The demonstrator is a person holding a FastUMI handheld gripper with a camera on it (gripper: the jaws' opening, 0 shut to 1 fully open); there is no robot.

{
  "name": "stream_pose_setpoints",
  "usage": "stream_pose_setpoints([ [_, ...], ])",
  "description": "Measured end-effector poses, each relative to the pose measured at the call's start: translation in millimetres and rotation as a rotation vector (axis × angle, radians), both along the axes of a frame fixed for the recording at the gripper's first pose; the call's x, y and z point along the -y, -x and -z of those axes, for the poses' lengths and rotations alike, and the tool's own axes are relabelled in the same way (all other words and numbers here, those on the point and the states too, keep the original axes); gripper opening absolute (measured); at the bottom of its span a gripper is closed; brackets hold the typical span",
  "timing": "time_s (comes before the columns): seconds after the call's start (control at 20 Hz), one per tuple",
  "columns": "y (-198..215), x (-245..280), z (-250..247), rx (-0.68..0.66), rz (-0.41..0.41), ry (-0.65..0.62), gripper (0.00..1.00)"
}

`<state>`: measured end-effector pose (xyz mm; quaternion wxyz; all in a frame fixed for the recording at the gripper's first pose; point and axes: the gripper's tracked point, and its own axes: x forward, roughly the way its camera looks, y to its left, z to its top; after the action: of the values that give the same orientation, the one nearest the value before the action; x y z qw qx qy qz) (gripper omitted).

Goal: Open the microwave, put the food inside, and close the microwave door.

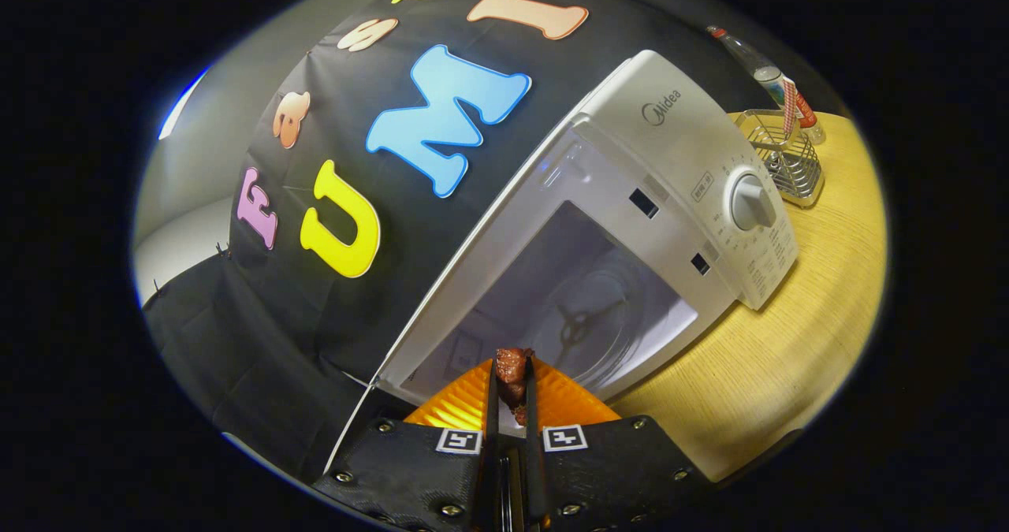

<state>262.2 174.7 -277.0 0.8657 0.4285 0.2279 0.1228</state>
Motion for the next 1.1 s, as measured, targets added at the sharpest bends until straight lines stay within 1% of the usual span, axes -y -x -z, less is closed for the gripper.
stream_pose_setpoints([
  [0.15, -15.2, -9.8, 7.1, 0.015, 0.027, -0.016, 0.14],
  [0.4, -37.6, -21.4, 22.7, 0.038, 0.04, 0.019, 0.14],
  [0.5, -47.4, -22.2, 26.6, 0.042, 0.056, 0.007, 0.13],
  [0.65, -58.9, -22.1, 39.7, 0.01, 0.088, 0.009, 0.13],
  [0.75, -61.7, -20.9, 52.4, -0.022, 0.097, 0.032, 0.14],
  [0.85, -63.8, -20.8, 54.1, -0.028, 0.1, 0.026, 0.13],
  [1.0, -69.1, -16.2, 59.5, -0.033, 0.111, 0.073, 0.14],
  [1.05, -69.7, -10.4, 62.5, -0.047, 0.121, 0.107, 0.15],
  [1.1, -70.9, -8.9, 64.0, -0.045, 0.119, 0.125, 0.2],
])
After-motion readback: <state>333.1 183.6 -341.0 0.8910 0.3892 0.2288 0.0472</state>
